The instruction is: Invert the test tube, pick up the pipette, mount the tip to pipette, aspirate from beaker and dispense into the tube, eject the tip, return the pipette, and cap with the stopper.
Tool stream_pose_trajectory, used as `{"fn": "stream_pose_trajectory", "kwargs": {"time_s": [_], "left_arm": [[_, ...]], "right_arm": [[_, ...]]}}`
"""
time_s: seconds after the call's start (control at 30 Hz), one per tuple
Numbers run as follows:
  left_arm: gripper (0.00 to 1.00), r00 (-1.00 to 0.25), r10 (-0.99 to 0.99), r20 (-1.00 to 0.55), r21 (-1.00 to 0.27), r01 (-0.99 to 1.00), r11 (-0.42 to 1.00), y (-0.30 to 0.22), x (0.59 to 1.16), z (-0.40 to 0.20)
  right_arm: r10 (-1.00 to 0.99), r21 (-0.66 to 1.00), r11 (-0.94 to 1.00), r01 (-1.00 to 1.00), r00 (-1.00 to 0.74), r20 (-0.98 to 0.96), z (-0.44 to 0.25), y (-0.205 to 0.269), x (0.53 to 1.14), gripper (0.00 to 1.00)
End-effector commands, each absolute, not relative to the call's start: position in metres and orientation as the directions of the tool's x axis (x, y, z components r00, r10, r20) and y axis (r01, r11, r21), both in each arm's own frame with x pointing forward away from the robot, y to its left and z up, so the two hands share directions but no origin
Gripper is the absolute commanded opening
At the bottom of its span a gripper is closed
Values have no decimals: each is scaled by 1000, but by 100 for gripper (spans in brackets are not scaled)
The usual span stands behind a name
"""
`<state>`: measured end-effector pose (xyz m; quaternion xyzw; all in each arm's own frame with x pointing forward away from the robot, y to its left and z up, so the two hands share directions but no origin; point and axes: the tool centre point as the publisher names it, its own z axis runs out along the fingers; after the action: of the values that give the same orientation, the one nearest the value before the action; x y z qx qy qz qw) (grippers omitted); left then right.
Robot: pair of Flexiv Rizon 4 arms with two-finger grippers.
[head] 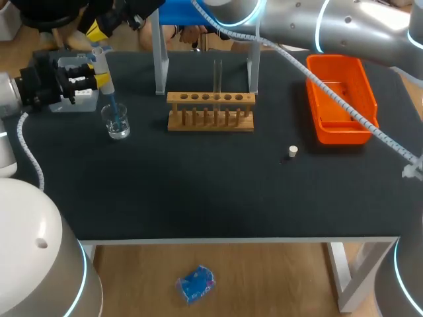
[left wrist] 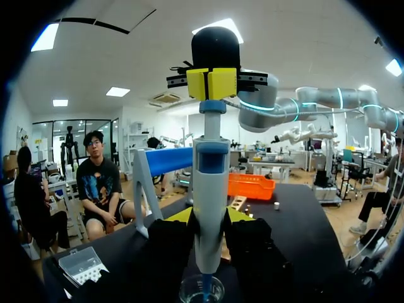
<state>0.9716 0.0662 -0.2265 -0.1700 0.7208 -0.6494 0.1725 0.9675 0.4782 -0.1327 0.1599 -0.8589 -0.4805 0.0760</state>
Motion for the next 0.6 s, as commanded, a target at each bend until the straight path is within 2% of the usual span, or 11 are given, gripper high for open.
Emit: {"fn": "stream_pose_trajectory", "kwargs": {"time_s": [0.03, 0.6], "left_arm": [[0, -883, -469, -29, -995, -19, 97, 66, 972, -225], [0, -883, -469, -29, -995, -19, 97, 66, 972, -225]], "right_arm": [[-349, 849, 490, -198, -937, -17, -137, 477, 967, 0], [-341, 849, 497, -181, -940, 0, -143, 475, 964, 0]]}}
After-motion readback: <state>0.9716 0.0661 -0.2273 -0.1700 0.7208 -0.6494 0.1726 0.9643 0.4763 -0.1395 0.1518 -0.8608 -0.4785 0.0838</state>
